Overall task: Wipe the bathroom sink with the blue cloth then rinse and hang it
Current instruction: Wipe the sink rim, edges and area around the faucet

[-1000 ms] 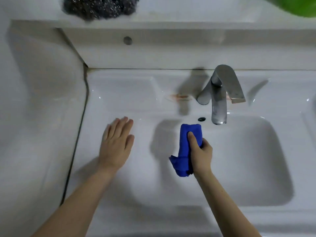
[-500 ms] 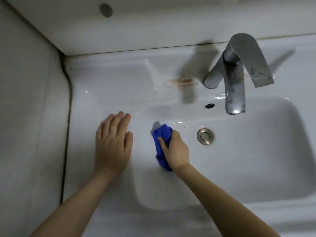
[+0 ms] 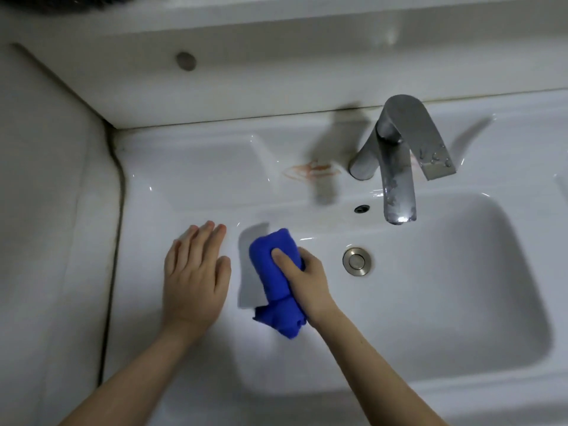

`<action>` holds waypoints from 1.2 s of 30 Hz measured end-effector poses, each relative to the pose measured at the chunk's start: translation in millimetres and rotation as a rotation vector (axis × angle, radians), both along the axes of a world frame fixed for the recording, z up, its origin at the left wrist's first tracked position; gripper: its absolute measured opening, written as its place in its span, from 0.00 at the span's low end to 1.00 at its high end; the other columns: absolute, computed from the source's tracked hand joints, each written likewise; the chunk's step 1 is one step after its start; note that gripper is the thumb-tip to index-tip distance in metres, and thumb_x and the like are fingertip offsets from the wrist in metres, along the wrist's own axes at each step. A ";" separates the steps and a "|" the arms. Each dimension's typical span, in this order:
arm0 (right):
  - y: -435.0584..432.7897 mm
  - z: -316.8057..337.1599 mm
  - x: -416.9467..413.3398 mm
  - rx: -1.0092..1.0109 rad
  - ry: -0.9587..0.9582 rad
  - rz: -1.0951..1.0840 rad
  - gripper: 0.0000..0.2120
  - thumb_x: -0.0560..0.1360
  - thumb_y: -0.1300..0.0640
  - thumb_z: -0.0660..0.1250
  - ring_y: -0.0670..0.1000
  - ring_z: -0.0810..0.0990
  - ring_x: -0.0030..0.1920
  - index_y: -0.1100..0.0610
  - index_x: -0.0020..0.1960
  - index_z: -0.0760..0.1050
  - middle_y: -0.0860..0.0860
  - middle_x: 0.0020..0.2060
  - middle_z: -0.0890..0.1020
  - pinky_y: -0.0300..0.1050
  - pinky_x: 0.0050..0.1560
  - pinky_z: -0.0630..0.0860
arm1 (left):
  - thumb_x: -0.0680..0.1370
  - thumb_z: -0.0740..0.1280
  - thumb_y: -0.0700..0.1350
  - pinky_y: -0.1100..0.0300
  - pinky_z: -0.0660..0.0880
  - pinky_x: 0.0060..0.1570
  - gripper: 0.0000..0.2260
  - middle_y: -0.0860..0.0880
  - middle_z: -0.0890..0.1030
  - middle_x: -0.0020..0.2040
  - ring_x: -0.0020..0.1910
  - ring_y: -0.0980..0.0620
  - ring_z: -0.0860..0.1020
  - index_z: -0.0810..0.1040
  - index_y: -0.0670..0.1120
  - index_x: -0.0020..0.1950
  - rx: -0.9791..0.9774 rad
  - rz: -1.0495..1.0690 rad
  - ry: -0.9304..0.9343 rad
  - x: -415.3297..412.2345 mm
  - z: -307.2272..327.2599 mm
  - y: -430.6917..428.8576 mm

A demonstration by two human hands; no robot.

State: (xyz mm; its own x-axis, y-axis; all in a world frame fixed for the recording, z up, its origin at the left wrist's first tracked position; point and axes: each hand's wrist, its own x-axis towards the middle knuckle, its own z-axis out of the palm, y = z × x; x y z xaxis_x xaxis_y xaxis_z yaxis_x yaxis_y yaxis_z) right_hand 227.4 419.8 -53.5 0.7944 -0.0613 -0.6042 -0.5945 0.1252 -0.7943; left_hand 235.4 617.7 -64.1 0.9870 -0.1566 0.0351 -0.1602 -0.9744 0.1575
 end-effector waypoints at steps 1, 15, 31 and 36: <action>-9.6 14.4 8.7 -0.063 -0.055 -0.120 0.15 0.76 0.50 0.70 0.47 0.76 0.33 0.63 0.46 0.73 0.51 0.35 0.78 0.41 0.34 0.76 | 0.81 0.52 0.50 0.46 0.58 0.76 0.23 0.44 0.68 0.75 0.76 0.43 0.63 0.65 0.46 0.76 -0.002 0.002 -0.009 -0.2 -0.1 -0.2; 25.7 19.5 107.1 -0.934 -0.345 -0.109 0.15 0.78 0.46 0.64 0.57 0.76 0.41 0.59 0.50 0.73 0.53 0.49 0.79 0.48 0.41 0.72 | 0.80 0.56 0.48 0.44 0.64 0.72 0.23 0.44 0.72 0.73 0.73 0.41 0.68 0.68 0.44 0.74 0.011 -0.025 -0.085 0.7 -5.9 1.2; -49.2 7.1 90.3 -1.161 -0.120 -0.273 0.17 0.78 0.43 0.60 0.59 0.80 0.41 0.59 0.50 0.70 0.54 0.43 0.79 0.50 0.41 0.77 | 0.78 0.58 0.48 0.44 0.63 0.71 0.23 0.45 0.74 0.71 0.72 0.42 0.70 0.72 0.46 0.72 -0.050 0.000 -0.083 4.2 -7.8 1.0; 19.0 19.4 129.2 -0.919 -0.211 -0.122 0.13 0.79 0.48 0.63 0.53 0.75 0.38 0.59 0.47 0.72 0.51 0.42 0.77 0.43 0.39 0.67 | 0.78 0.57 0.49 0.43 0.65 0.70 0.23 0.45 0.74 0.72 0.72 0.41 0.70 0.72 0.45 0.73 -0.023 -0.006 -0.049 4.4 -5.5 0.6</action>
